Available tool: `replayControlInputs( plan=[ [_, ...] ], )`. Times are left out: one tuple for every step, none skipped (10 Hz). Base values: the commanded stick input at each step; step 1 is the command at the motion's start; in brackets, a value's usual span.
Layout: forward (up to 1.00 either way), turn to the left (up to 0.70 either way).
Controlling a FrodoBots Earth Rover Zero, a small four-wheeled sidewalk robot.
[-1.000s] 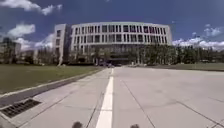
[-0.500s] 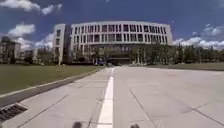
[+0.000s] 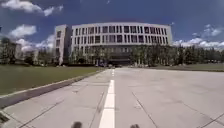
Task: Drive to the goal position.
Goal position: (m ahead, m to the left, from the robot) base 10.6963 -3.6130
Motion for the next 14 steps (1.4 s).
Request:
replayControlInputs(
  plan=[
    [0.70,0.00],
    [0.70,0.00],
    [0.70,0.00],
    [0.70,0.00],
    [0.70,-0.04],
    [0.70,-0.23],
    [0.70,-0.09],
    [0.70,0.00],
    [0.70,0.00],
    [0.70,0.00],
    [0.70,0.00],
    [0.70,0.00],
    [0.70,0.00],
    [0.70,0.00]
  ],
)
